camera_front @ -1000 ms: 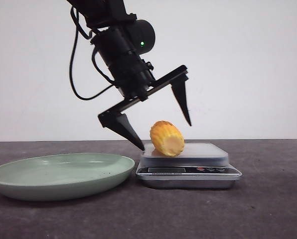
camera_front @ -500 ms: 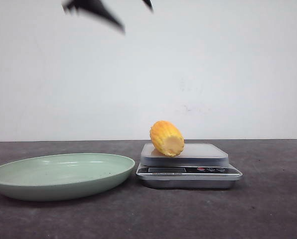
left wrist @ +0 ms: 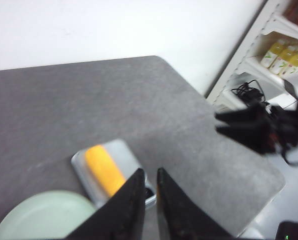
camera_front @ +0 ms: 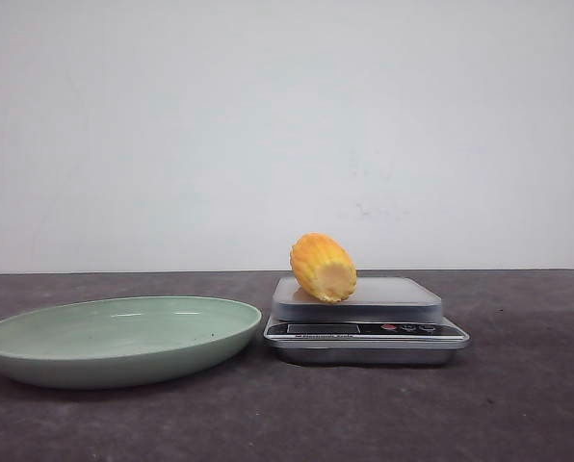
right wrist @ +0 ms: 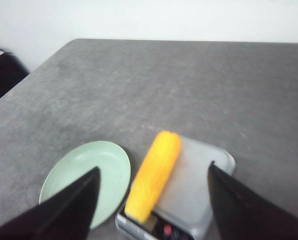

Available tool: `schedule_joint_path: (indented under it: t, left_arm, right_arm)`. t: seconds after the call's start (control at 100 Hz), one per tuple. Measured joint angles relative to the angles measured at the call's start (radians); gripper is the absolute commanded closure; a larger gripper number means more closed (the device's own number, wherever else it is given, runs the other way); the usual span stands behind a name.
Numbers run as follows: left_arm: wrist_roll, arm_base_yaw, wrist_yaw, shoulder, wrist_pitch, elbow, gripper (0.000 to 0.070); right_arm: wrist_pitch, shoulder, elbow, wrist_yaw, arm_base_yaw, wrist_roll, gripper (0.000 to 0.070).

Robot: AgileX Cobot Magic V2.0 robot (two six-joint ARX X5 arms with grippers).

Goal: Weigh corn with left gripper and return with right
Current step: 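Raise the left gripper away from the scale, then lower the right gripper onto the corn on the scale and close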

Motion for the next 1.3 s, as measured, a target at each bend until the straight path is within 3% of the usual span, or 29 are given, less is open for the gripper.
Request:
schedule_joint_path:
  t: [0.15, 0.23, 0.3, 0.4, 0.63, 0.81, 0.97, 1.01, 1.05, 1.1, 1.12, 1.3]
  left_arm:
    - [0.002, 0.000, -0.091, -0.082, -0.116, 0.000, 0.0700]
    - [0.002, 0.000, -0.151, -0.117, -0.167, 0.000, 0.0700]
    - [-0.001, 0.000, -0.187, -0.138, -0.202, 0.000, 0.0700]
    - [-0.009, 0.000, -0.191, -0.151, -0.231, 0.000, 0.0700]
    - [-0.056, 0.000, -0.191, -0.159, -0.272, 0.000, 0.0700]
    - [-0.065, 0.000, -0.191, -0.160, -0.314, 0.000, 0.0700]
    - [-0.065, 0.000, -0.202, -0.160, -0.328, 0.000, 0.0700]
    - [-0.065, 0.000, -0.212, -0.160, -0.334, 0.000, 0.0700]
    - [-0.065, 0.000, -0.216, -0.160, -0.337, 0.000, 0.0700]
    - [-0.065, 0.000, -0.216, -0.161, -0.337, 0.000, 0.0700]
    - [-0.065, 0.000, -0.216, -0.160, -0.337, 0.000, 0.0700]
    - [-0.056, 0.000, -0.217, -0.161, -0.337, 0.000, 0.0700]
  right_arm:
    - [0.180, 0.136, 0.000, 0.068, 0.081, 0.032, 0.0334]
    - [0.200, 0.224, 0.021, 0.132, 0.122, 0.039, 0.0315]
    - [0.179, 0.315, 0.064, 0.177, 0.145, 0.045, 0.0273]
    - [0.117, 0.455, 0.159, 0.175, 0.159, 0.058, 0.0211]
    - [-0.085, 0.770, 0.412, 0.176, 0.190, 0.062, 0.0210]
    - [-0.138, 0.905, 0.476, 0.181, 0.234, 0.062, 0.0211]
    - [-0.188, 0.970, 0.478, 0.274, 0.274, 0.070, 0.0217]
    - [-0.208, 0.989, 0.478, 0.283, 0.279, 0.076, 0.0257]
    - [-0.213, 1.007, 0.481, 0.277, 0.285, 0.085, 0.0366]
    - [-0.244, 1.027, 0.488, 0.281, 0.290, 0.090, 0.0627]
    - [-0.261, 1.033, 0.488, 0.285, 0.293, 0.091, 0.0700]
    - [-0.281, 1.044, 0.496, 0.290, 0.299, 0.083, 0.0693]
